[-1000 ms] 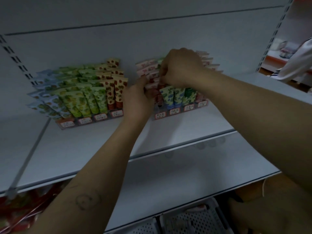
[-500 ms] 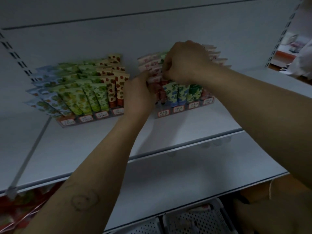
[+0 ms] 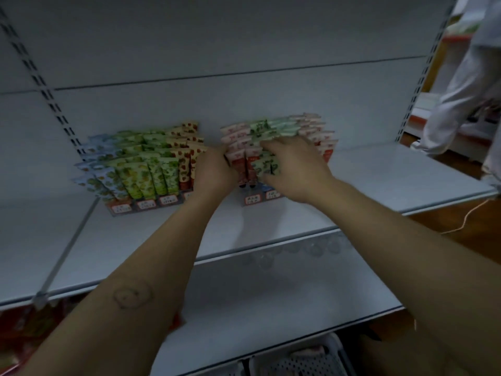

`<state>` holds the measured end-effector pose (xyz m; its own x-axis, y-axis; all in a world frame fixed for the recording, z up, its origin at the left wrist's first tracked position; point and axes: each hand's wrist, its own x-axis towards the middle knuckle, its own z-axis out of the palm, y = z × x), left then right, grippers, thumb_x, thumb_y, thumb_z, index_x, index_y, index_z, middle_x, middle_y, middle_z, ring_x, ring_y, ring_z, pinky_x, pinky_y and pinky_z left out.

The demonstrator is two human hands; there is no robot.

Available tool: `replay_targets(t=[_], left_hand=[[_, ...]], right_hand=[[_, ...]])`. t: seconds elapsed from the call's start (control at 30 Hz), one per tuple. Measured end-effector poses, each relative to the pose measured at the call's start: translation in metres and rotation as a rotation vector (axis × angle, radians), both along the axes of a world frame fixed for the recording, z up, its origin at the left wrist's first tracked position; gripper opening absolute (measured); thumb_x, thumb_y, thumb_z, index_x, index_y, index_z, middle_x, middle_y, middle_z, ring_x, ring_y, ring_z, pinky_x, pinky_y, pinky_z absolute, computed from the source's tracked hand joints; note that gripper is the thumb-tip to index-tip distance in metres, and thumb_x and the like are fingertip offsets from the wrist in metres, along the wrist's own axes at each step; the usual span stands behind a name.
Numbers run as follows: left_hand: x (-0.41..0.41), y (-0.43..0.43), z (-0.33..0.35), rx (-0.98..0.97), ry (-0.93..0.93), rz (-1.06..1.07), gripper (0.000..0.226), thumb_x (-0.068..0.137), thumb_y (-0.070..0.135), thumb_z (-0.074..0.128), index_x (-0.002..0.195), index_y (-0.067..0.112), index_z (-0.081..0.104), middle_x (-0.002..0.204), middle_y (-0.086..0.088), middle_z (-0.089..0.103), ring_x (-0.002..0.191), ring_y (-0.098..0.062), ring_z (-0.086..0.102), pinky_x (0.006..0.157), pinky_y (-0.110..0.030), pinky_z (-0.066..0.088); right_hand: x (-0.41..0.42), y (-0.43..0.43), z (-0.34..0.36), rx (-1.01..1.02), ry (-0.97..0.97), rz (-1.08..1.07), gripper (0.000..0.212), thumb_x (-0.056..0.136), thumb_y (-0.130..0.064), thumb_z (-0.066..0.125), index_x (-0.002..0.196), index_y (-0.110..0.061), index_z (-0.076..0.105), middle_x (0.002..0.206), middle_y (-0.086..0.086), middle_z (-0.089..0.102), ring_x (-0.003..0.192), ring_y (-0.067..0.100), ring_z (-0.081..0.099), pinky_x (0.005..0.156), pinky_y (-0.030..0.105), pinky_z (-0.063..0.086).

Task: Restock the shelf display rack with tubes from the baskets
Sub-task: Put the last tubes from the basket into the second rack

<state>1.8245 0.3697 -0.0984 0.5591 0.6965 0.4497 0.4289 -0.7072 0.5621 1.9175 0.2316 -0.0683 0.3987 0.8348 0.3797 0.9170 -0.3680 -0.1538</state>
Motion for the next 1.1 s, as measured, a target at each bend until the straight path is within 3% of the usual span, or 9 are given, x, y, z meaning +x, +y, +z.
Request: replay_targets(t=[0.07, 0.13, 0.2, 0.27, 0.53, 0.63, 0.77, 0.97, 1.1], left_hand=[[-0.009, -0.006, 0.002, -0.077, 0.040, -0.035, 0.025, 0.084, 0.006, 0.058, 0.109, 0.010, 0.059, 0.085, -0.007, 0.064, 0.068, -0.017, 0.054, 0.050, -0.019, 0.040], [-0.021, -0.016, -0.003, -0.137, 0.037, -0.045, 0.038, 0.083, 0.014, 0.065, 0.119, 0.016, 0.051, 0.100, -0.007, 0.065, 0.087, -0.025, 0.062, 0.068, -0.032, 0.053], [-0.034, -0.027, -0.008, -0.120, 0.114, -0.007, 0.066, 0.083, 0.022, 0.070, 0.138, 0.017, 0.034, 0.120, -0.010, 0.059, 0.101, -0.031, 0.060, 0.077, -0.039, 0.052], [-0.046, -0.038, -0.014, -0.029, 0.226, 0.063, 0.072, 0.086, 0.027, 0.068, 0.143, 0.016, 0.027, 0.134, -0.015, 0.047, 0.109, -0.034, 0.055, 0.079, -0.040, 0.048], [-0.082, -0.104, -0.068, 0.259, 0.252, -0.234, 0.034, 0.088, 0.031, 0.063, 0.119, 0.018, 0.058, 0.109, -0.003, 0.059, 0.102, -0.025, 0.055, 0.077, -0.037, 0.048], [-0.097, -0.128, -0.108, 0.272, 0.330, -0.344, 0.031, 0.089, 0.033, 0.062, 0.116, 0.018, 0.059, 0.107, -0.002, 0.060, 0.098, -0.025, 0.059, 0.067, -0.035, 0.050], [-0.107, -0.147, -0.169, 0.053, 0.609, -0.377, 0.037, 0.094, 0.042, 0.051, 0.128, 0.026, 0.050, 0.125, 0.003, 0.053, 0.112, -0.020, 0.054, 0.082, -0.034, 0.046], [-0.119, -0.170, -0.259, -0.223, 0.828, -0.333, 0.035, 0.092, 0.034, 0.055, 0.124, 0.020, 0.051, 0.122, -0.001, 0.054, 0.109, -0.021, 0.053, 0.086, -0.035, 0.048], [-0.123, -0.185, -0.302, -0.356, 0.959, -0.325, 0.037, 0.092, 0.034, 0.056, 0.124, 0.016, 0.051, 0.122, -0.007, 0.057, 0.106, -0.025, 0.056, 0.086, -0.039, 0.050]], right_hand=[[-0.007, -0.019, -0.007, 0.075, -0.034, -0.047, 0.066, 0.083, -0.039, 0.064, 0.142, -0.021, 0.042, 0.143, 0.009, 0.045, 0.131, 0.030, 0.035, 0.110, 0.040, 0.026], [-0.016, -0.037, -0.016, 0.137, -0.047, -0.060, 0.067, 0.082, -0.038, 0.065, 0.142, -0.020, 0.042, 0.143, 0.007, 0.044, 0.131, 0.029, 0.034, 0.105, 0.039, 0.027], [-0.023, -0.050, -0.027, 0.143, -0.025, -0.030, 0.067, 0.083, -0.038, 0.065, 0.142, -0.019, 0.041, 0.141, 0.005, 0.045, 0.129, 0.027, 0.037, 0.103, 0.036, 0.028], [-0.029, -0.060, -0.040, 0.129, 0.016, -0.012, 0.067, 0.084, -0.039, 0.066, 0.142, -0.018, 0.041, 0.141, 0.005, 0.045, 0.128, 0.025, 0.038, 0.103, 0.035, 0.028], [-0.051, -0.102, -0.108, 0.086, 0.196, 0.021, 0.057, 0.083, -0.034, 0.069, 0.134, -0.019, 0.050, 0.124, 0.002, 0.055, 0.104, 0.021, 0.057, 0.084, 0.027, 0.044], [-0.053, -0.129, -0.153, -0.105, 0.289, -0.044, 0.054, 0.087, -0.042, 0.062, 0.136, -0.025, 0.047, 0.129, -0.004, 0.053, 0.107, 0.015, 0.055, 0.079, 0.021, 0.038], [-0.044, -0.158, -0.218, -0.530, 0.434, -0.129, 0.065, 0.089, -0.046, 0.059, 0.145, -0.024, 0.034, 0.141, 0.000, 0.044, 0.121, 0.019, 0.049, 0.094, 0.030, 0.044], [-0.044, -0.175, -0.298, -0.956, 0.574, -0.165, 0.050, 0.093, -0.024, 0.052, 0.142, -0.018, 0.039, 0.113, 0.010, 0.064, 0.093, 0.027, 0.063, 0.075, 0.040, 0.054], [-0.053, -0.168, -0.331, -1.082, 0.602, -0.144, 0.047, 0.095, -0.022, 0.052, 0.140, -0.013, 0.042, 0.135, 0.016, 0.054, 0.106, 0.030, 0.061, 0.088, 0.041, 0.054]])
